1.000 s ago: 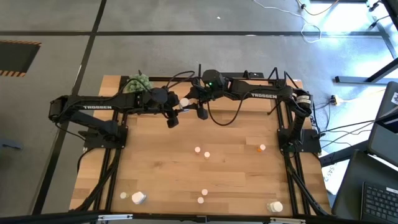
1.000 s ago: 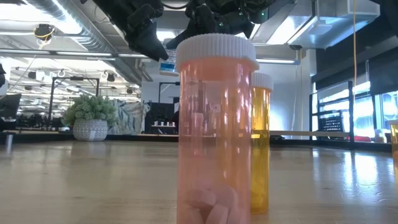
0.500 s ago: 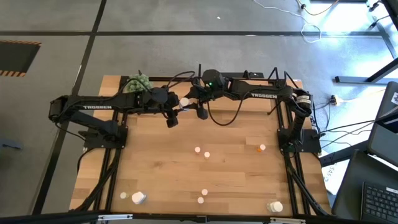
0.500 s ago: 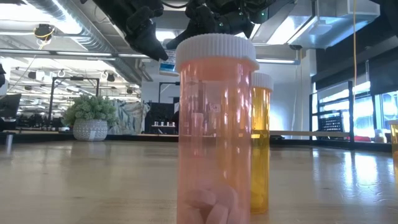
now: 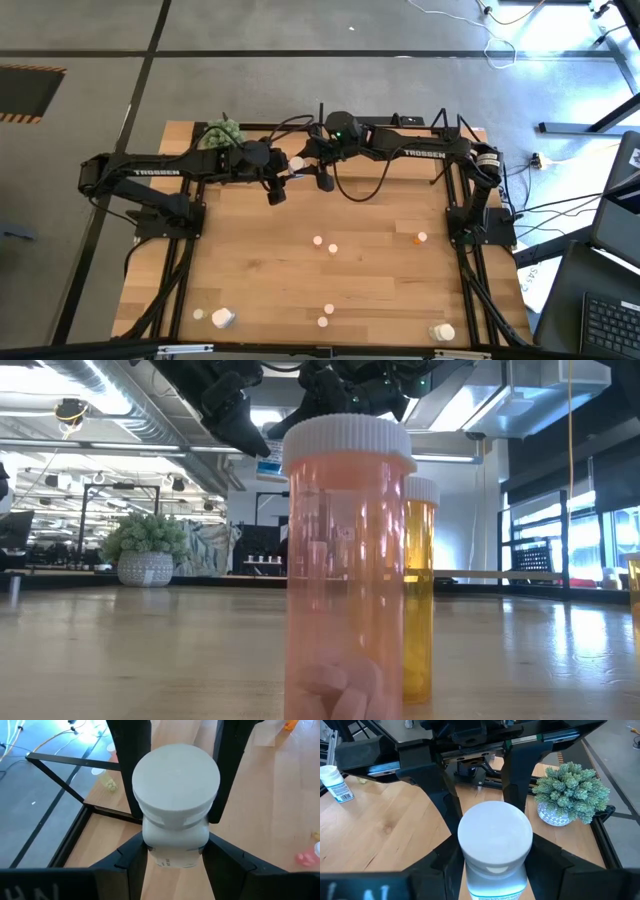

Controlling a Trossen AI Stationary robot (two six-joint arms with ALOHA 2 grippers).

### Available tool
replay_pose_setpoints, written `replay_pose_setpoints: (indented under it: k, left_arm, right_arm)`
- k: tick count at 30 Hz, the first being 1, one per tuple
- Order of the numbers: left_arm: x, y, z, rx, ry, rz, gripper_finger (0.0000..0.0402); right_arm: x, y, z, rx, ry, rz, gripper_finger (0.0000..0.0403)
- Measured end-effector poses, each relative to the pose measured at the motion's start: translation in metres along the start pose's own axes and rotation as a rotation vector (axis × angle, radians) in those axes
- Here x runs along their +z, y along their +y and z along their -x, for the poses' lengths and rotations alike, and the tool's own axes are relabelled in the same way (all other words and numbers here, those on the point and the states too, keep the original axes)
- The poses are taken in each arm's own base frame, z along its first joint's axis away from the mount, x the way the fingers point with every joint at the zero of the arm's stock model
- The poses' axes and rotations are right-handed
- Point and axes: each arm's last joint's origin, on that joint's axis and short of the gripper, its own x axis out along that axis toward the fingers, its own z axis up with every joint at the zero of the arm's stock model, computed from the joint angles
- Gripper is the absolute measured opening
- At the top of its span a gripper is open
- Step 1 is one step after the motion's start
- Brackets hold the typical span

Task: Pick and place medicine bottles onto shelf by color
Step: Put the top right white pill bottle on the shelf

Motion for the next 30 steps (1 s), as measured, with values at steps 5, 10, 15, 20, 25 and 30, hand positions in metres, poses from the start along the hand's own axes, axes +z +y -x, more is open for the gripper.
replay_pose_setpoints:
  k: [5,10,15,20,25,30]
  left_arm:
    - [-0.0001,0.0000,0.0000,0.000,0.001,0.000,0.0164]
    - [-0.0002,0.0009,-0.0002,0.010,0.002,-0.068,0.0164]
    - [-0.0002,0.0010,-0.0003,0.010,0.003,-0.025,0.0164]
    - [-0.0003,0.0009,-0.0003,0.009,0.003,-0.001,0.0165]
    - [-0.0002,0.0000,-0.0001,0.009,0.003,-0.009,0.0165]
    - [-0.0004,-0.0001,-0.0001,0.006,0.004,-0.004,0.0165]
  right_arm:
    - [0.0000,0.0000,0.0000,0.000,0.000,-0.003,0.0173]
    - [0.0000,0.0000,0.0000,-0.001,0.000,-0.002,0.0173]
    - [0.0001,0.0000,0.0000,0.000,0.000,-0.005,0.0173]
    - [0.0001,-0.0001,0.0000,-0.004,0.001,-0.006,0.0173]
    - [0.0000,-0.0002,0.0000,-0.006,0.002,-0.005,0.0173]
    - [0.0000,-0.0002,0.0000,-0.007,0.002,-0.005,0.0173]
